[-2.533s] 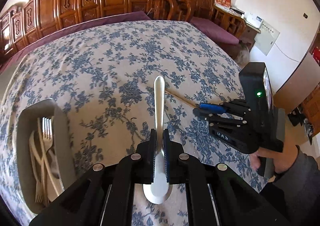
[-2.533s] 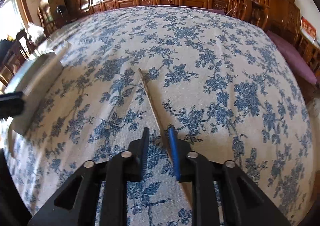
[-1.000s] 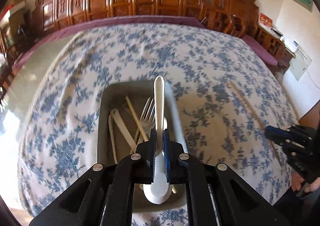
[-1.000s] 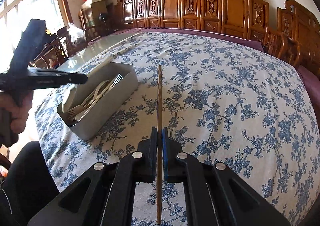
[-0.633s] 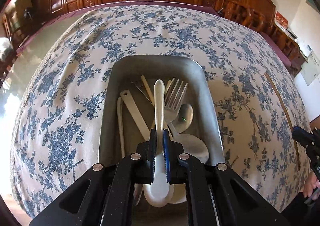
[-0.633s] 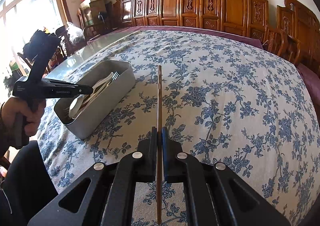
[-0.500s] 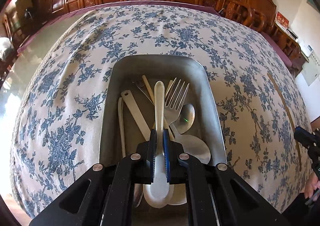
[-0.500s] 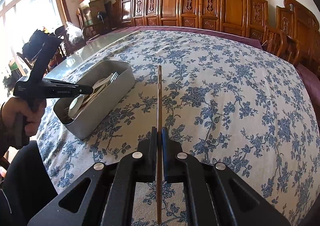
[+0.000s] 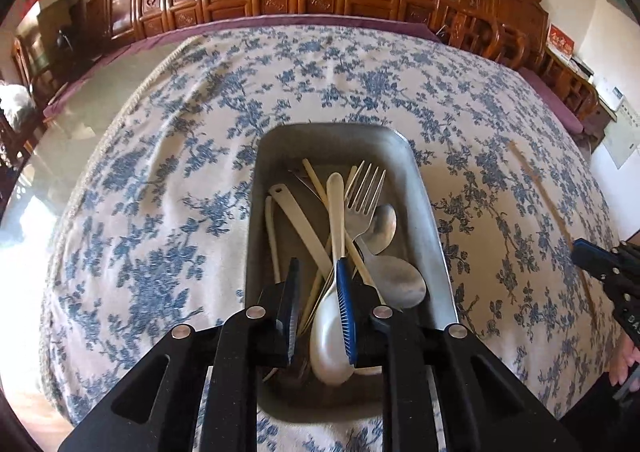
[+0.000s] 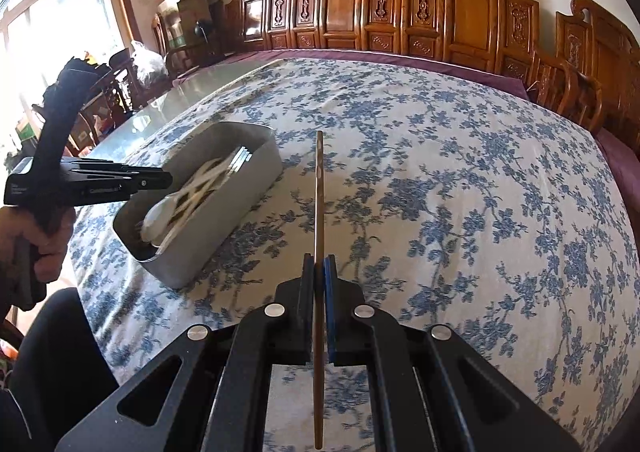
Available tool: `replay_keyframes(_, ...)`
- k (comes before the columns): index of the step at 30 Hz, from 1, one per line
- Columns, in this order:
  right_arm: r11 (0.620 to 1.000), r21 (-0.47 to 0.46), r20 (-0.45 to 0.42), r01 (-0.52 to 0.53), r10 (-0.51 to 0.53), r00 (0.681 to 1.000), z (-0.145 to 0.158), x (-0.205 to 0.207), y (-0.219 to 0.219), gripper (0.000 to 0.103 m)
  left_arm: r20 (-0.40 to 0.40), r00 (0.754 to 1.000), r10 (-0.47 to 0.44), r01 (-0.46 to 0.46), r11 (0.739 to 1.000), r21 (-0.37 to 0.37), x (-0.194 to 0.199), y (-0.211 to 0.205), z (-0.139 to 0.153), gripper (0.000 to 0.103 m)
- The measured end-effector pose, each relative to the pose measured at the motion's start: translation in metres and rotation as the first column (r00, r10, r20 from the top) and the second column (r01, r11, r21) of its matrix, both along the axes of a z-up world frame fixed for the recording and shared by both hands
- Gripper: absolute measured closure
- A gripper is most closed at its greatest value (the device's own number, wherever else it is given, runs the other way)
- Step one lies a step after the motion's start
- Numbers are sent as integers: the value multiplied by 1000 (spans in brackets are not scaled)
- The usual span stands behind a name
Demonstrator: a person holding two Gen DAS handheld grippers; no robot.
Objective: Organize utensils
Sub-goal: 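Carry the wooden chopstick into the grey tray and open the right tool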
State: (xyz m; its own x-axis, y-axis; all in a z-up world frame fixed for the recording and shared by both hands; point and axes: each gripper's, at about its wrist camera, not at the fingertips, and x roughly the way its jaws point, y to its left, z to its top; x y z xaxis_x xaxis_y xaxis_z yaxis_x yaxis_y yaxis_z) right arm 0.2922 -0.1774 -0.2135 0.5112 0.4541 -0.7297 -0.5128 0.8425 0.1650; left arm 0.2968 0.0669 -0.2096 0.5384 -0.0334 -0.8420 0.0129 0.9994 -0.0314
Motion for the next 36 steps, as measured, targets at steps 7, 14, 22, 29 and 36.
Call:
replay_keyframes(7,999,41,2,-22,22,1000,17,-14,29,97,63,998,-10,9,1000,19,-24,15,29,80)
replay_keyframes(14,997,41,-3,-58,59,998,32,-22,66,97,103,995,-1,1,1000,1,-43,35,53,76)
replay_keyframes(22,997,23,-24,-76,76,997,36,-20,108,97,152,988,-1,2,1000,-6,-57,52,74,35)
replay_keyframes(29,997,17,-62,-71,72,995,36,-7,138,97,161,987,18,-18,1000,2,-64,74,75,20)
replay_keyframes(36,998,9,-123,-54,55,991,22,13,158,97,129,991,46,-47,999,4,-66,99,67,20)
